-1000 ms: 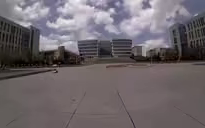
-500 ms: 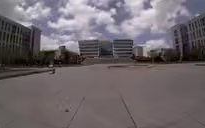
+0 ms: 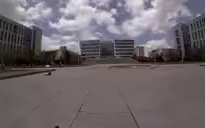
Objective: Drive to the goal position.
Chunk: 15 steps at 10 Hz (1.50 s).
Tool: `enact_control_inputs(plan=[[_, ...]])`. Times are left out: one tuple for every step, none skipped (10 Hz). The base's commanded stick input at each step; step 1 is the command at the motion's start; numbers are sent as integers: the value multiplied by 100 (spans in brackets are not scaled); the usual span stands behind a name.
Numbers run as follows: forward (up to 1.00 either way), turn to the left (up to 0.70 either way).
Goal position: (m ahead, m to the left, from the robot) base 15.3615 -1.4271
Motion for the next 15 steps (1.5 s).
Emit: enact_control_inputs(plan=[[70,0],[70,0],[70,0],[70,0],[70,0],[70,0],[70,0],[70,0],[70,0],[70,0],[70,0],[70,0],[70,0],[70,0],[70,0]])
